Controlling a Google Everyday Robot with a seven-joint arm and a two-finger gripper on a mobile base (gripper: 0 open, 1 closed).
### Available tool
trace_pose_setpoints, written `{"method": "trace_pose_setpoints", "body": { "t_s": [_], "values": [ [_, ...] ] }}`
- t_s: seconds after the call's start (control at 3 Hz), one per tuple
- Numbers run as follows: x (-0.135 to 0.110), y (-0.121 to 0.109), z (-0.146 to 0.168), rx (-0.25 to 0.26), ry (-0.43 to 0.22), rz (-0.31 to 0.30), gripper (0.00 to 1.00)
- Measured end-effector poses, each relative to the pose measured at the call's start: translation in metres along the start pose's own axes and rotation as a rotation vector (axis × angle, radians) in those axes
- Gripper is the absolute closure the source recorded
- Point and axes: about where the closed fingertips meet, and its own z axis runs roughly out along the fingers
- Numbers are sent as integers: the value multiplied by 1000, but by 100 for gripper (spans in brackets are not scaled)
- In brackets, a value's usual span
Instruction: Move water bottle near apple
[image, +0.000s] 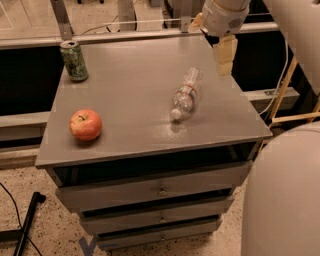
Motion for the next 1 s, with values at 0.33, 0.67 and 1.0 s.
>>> {"method": "trace_pose_setpoints", "body": {
  "t_s": [0.33, 0.67, 1.0],
  "values": [
    [-8, 1, 16, -23, -5, -149, 0],
    [-17, 7, 41, -74, -30, -340, 0],
    [-25, 16, 69, -143, -40, -506, 0]
  ]
}}
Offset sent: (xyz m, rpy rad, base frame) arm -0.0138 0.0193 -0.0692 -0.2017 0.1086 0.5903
